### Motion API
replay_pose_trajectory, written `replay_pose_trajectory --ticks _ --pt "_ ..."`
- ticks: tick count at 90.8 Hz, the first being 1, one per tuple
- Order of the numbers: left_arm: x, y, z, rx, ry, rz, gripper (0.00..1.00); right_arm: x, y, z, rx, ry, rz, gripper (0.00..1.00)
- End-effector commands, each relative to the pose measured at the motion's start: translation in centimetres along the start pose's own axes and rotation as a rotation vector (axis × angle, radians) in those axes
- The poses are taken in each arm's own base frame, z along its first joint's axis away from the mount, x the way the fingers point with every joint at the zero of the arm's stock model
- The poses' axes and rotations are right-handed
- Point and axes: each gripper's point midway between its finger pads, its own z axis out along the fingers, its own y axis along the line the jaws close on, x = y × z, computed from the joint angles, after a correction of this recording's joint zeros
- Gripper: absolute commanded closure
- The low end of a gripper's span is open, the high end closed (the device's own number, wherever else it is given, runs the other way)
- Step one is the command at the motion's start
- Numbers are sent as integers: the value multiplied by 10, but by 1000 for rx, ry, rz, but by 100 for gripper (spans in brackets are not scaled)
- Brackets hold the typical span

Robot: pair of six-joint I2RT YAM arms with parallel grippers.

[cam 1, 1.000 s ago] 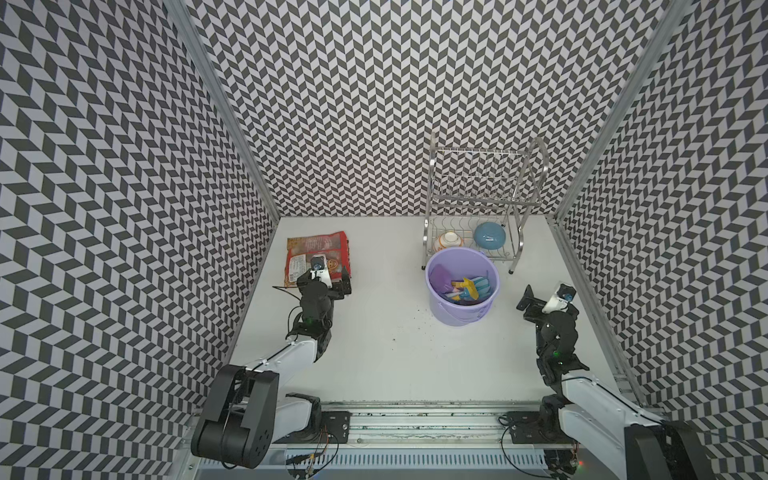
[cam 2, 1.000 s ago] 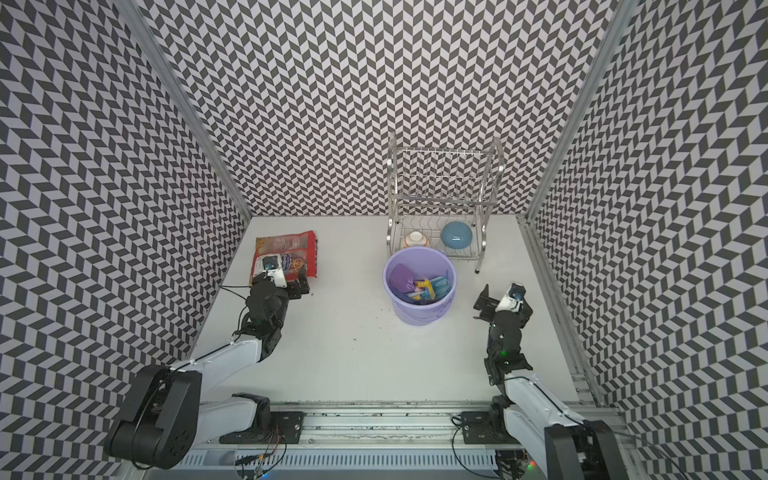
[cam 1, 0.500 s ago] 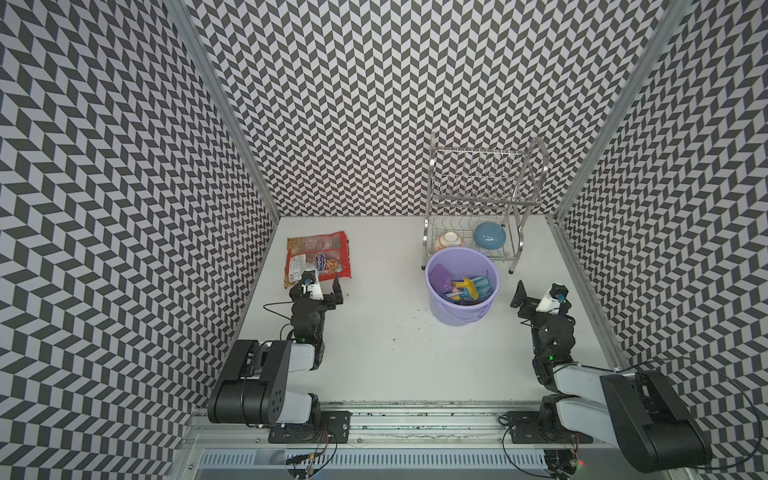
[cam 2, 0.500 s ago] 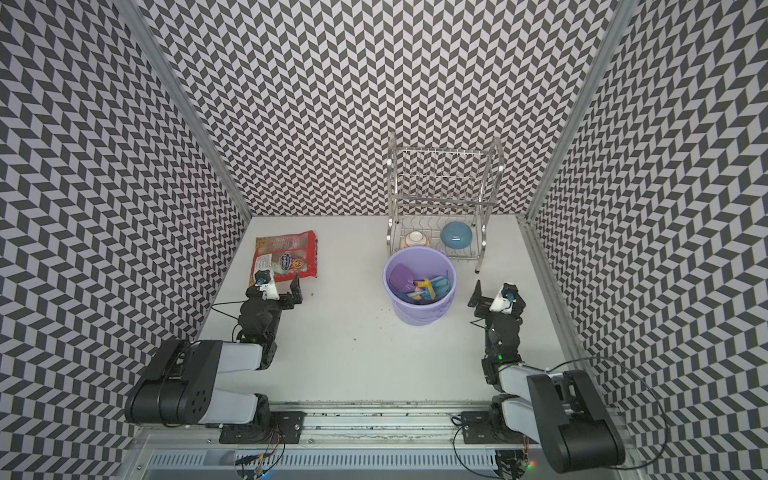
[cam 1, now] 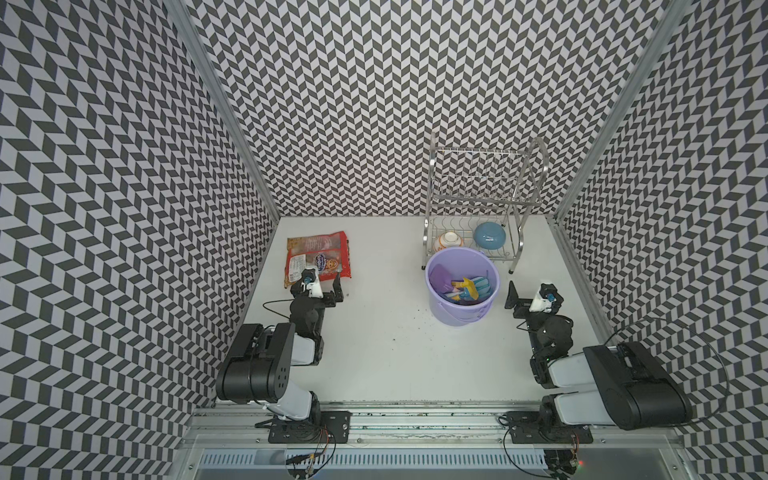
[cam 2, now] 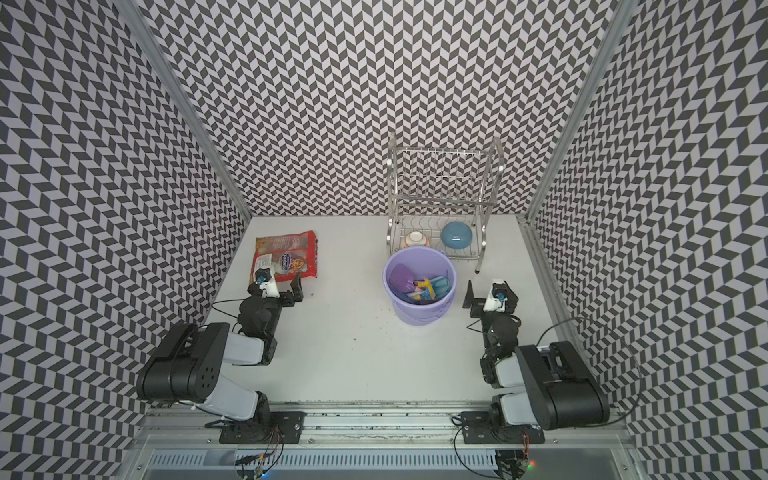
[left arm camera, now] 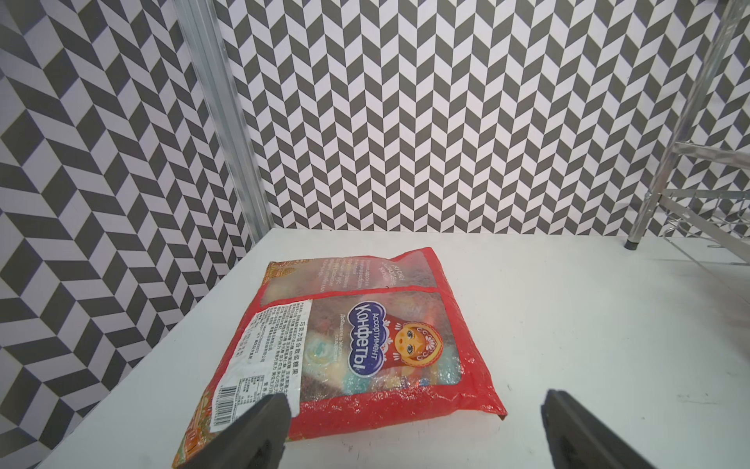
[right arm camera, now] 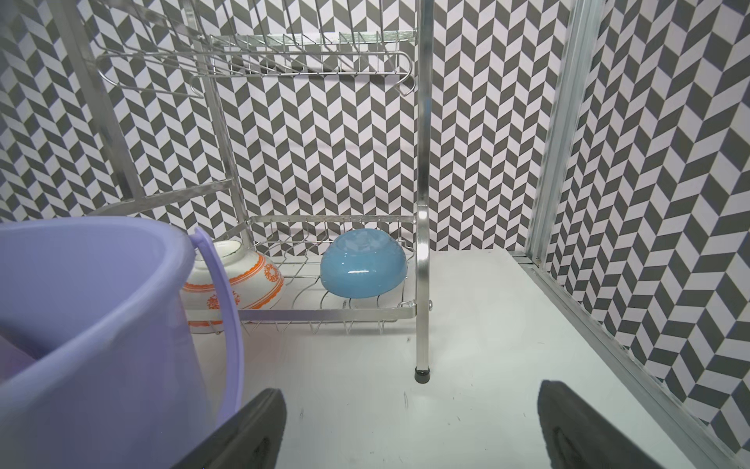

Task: Organize the gardening tools
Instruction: Reset both arms

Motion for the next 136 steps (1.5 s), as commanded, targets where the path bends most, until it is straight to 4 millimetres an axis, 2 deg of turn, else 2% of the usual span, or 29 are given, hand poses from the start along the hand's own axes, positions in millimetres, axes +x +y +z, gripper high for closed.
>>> replay_pose_trajectory --ticks 1,19,33,51,136 --pt "-4 3 4 -15 -6 -12 0 -18 2 2 -21 -81 4 0" --pt "-4 3 3 -16 -7 -11 0 -13 -11 5 19 -65 43 0" --pt "-3 3 3 -17 -5 -10 0 -6 -37 14 152 -33 126 0" --pt "-3 2 3 -17 -6 -10 0 -1 -38 24 174 7 117 0" --pt "-3 3 3 -20 -5 -9 0 -1 -38 24 176 8 114 0"
